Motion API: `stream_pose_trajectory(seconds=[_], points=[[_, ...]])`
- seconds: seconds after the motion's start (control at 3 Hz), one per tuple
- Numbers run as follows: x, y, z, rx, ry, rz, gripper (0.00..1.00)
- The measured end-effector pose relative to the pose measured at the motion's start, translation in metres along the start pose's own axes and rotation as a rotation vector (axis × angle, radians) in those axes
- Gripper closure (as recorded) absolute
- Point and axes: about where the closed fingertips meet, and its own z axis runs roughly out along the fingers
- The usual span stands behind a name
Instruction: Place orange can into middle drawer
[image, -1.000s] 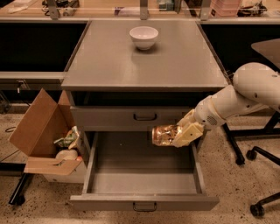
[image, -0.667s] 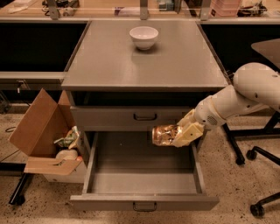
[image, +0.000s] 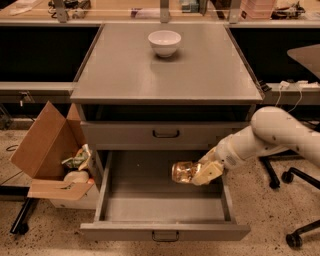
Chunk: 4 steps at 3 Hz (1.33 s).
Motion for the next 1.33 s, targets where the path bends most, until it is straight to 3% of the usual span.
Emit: stream_pose_trajectory(seconds=[0.67, 1.33], points=[[0.039, -0.011, 0.104, 0.011, 0.035, 0.084, 1.0], [0.063, -0.027, 0.185, 0.029, 0.052, 0.084, 1.0]])
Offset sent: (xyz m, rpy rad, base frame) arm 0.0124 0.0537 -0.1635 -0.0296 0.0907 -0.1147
